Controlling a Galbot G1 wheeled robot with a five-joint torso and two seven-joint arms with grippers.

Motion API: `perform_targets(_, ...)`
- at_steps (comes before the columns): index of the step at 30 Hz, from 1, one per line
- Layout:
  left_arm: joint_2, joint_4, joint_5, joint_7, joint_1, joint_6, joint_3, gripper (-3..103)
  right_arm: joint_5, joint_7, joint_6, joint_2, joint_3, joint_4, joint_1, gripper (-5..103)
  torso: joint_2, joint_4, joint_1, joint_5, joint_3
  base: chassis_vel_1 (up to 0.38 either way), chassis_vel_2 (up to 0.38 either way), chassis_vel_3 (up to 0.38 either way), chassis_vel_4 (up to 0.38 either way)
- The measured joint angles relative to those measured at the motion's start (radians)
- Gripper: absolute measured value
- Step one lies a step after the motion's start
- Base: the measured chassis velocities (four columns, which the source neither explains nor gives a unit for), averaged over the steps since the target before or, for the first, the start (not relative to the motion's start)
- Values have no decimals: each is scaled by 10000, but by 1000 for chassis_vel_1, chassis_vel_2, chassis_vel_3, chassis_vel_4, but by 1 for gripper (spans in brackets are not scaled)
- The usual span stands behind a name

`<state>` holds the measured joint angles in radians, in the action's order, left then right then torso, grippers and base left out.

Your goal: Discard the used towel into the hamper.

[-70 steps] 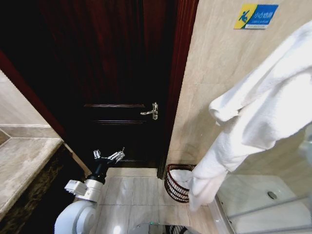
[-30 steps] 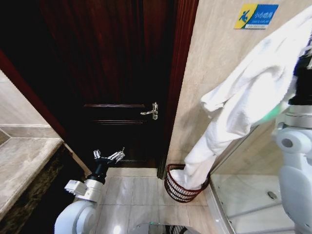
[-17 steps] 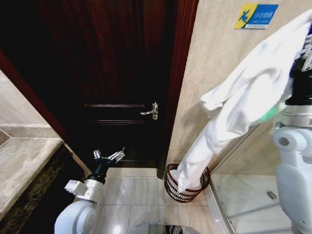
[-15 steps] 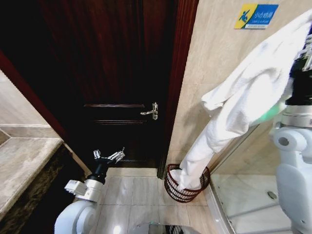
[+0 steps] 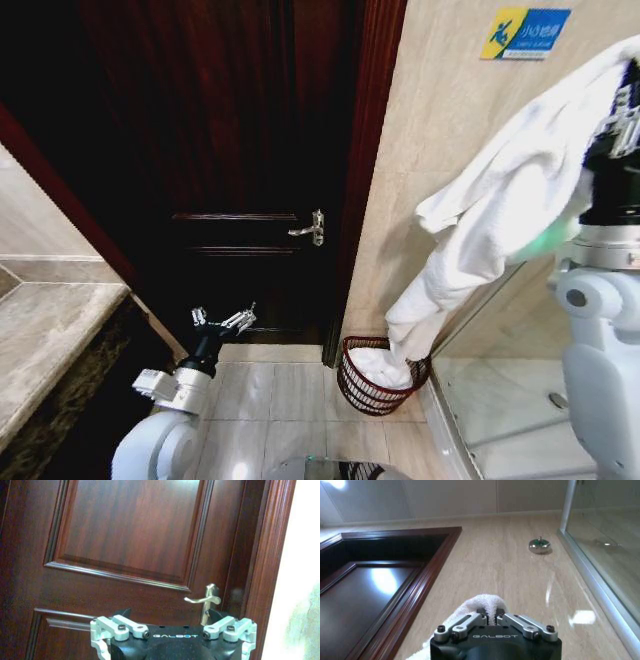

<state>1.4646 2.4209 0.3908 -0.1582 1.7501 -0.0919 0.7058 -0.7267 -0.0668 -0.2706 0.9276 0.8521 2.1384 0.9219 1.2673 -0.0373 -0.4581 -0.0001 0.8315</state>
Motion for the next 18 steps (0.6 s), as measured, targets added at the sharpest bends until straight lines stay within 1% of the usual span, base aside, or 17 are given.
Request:
perform_targets(7,0,0,0,0,0,0,0,100,61,-35,-256,245,-205,-169,371,5,0,-1,0,3,0,0,0,0,0)
perform_targets(18,0,0,0,0,0,0,0,100,110,-43,-308,407,-169,-173,559,5,0,0,0,1,0,0,0,0,0)
